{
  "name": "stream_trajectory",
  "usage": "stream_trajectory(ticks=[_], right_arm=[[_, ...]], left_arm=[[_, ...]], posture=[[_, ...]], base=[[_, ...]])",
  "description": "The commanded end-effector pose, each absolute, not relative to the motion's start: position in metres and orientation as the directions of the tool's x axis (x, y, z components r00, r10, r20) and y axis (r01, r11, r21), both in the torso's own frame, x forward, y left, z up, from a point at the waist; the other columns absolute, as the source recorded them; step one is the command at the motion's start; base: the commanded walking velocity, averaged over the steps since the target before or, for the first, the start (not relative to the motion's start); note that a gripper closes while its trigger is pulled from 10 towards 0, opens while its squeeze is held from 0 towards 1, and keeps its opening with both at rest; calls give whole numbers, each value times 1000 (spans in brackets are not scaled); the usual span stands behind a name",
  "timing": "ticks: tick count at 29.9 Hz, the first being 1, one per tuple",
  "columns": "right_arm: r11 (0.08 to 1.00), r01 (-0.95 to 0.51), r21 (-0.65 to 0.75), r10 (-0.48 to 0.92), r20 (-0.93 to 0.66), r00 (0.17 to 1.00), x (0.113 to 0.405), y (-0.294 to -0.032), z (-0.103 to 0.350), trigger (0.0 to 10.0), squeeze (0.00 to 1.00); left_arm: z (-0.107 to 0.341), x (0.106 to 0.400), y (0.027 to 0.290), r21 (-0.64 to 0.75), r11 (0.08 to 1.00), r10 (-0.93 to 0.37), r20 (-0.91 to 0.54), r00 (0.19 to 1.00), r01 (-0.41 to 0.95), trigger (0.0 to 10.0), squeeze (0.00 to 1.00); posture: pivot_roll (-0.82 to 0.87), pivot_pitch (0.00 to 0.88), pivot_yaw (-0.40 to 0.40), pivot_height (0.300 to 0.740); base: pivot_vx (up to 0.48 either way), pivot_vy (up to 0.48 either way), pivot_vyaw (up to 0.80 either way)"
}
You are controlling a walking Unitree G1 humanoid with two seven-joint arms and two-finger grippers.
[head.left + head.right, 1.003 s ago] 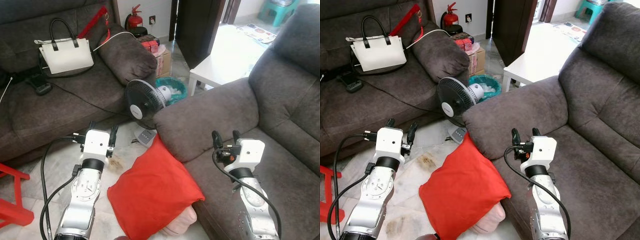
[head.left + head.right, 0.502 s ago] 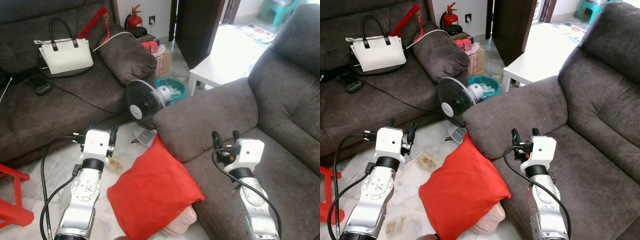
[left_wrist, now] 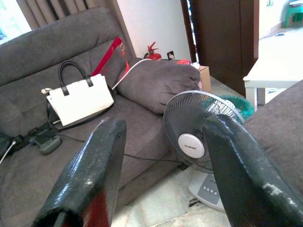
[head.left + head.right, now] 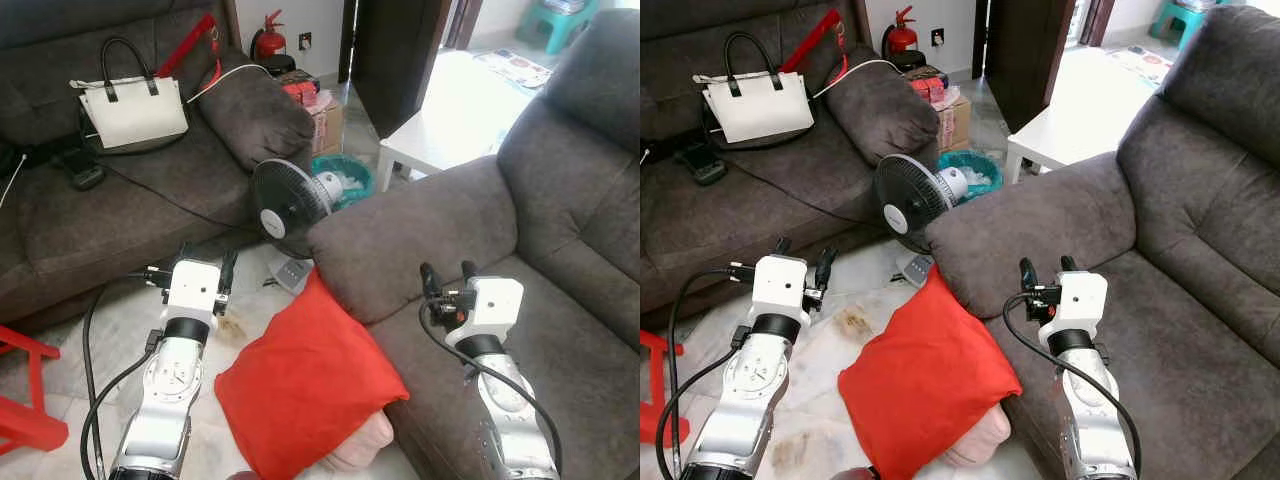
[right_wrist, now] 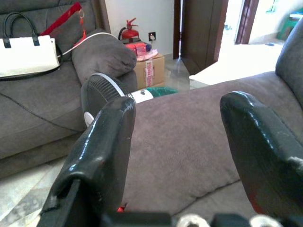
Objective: Move the pillow to the sofa from floor
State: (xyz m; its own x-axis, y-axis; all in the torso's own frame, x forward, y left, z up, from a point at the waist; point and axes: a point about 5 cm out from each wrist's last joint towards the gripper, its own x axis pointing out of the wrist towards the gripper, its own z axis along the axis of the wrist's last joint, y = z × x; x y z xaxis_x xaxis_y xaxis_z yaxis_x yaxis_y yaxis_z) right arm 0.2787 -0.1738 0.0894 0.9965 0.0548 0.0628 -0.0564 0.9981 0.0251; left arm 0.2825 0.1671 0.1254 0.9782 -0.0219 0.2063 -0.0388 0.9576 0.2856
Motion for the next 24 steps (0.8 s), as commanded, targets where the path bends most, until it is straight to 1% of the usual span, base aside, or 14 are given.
stream_trajectory(ticks=[1, 2, 8, 24], right_arm=[[998, -54, 25, 53, 58, 997, 279, -175, 90, 10000, 0], [998, -56, 24, 54, 58, 997, 279, -174, 90, 10000, 0], [997, -66, 26, 63, 77, 995, 278, -173, 91, 10000, 0], [997, -75, 10, 74, 54, 996, 280, -171, 89, 10000, 0]], left_arm=[[124, 283, 166, 281, 959, -28, 199, 980, -29, 10000, 0], [124, 283, 166, 281, 959, -28, 199, 980, -30, 10000, 0], [124, 283, 166, 282, 959, -25, 198, 980, -32, 10000, 0], [123, 284, 167, 284, 958, -22, 192, 981, -34, 10000, 0]], posture=[[141, 97, -19, 680], [141, 98, -19, 670], [143, 102, -20, 670], [145, 108, -21, 670]], base=[[0, 0, 0], [0, 0, 0], [0, 0, 0], [0, 0, 0]])
